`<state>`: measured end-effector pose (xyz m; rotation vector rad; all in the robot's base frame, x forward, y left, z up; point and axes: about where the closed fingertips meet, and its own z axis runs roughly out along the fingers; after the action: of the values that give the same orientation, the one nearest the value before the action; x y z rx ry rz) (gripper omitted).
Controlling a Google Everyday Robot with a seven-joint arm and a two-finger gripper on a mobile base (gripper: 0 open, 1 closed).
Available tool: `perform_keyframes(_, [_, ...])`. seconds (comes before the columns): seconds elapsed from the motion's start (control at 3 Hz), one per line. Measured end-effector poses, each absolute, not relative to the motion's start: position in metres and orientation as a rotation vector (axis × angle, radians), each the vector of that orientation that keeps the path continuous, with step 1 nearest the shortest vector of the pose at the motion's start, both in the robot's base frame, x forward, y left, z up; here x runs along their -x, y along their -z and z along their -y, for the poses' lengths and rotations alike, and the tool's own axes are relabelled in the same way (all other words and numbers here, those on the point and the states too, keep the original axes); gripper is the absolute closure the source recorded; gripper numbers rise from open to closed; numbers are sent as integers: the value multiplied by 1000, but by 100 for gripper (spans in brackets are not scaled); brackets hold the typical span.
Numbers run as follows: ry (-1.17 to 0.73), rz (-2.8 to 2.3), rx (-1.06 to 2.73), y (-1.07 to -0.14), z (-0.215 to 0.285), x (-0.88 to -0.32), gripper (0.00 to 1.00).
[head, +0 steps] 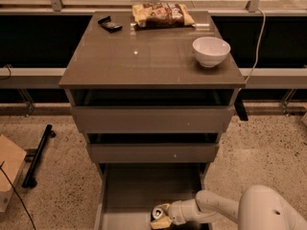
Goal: Pick pepsi can from bottom drawer and place on counter
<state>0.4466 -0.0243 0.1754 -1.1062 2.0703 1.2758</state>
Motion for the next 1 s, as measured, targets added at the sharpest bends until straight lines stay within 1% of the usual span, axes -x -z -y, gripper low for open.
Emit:
perform_keyframes(0.33, [-1318,-2030,1102,-206,22,-456,87])
perform_keyframes(0.67, [-1314,-1960,1133,-264,29,-466,100])
perform_keyframes(1.0, [-1265,-1899,1217,-338,39,-465,100])
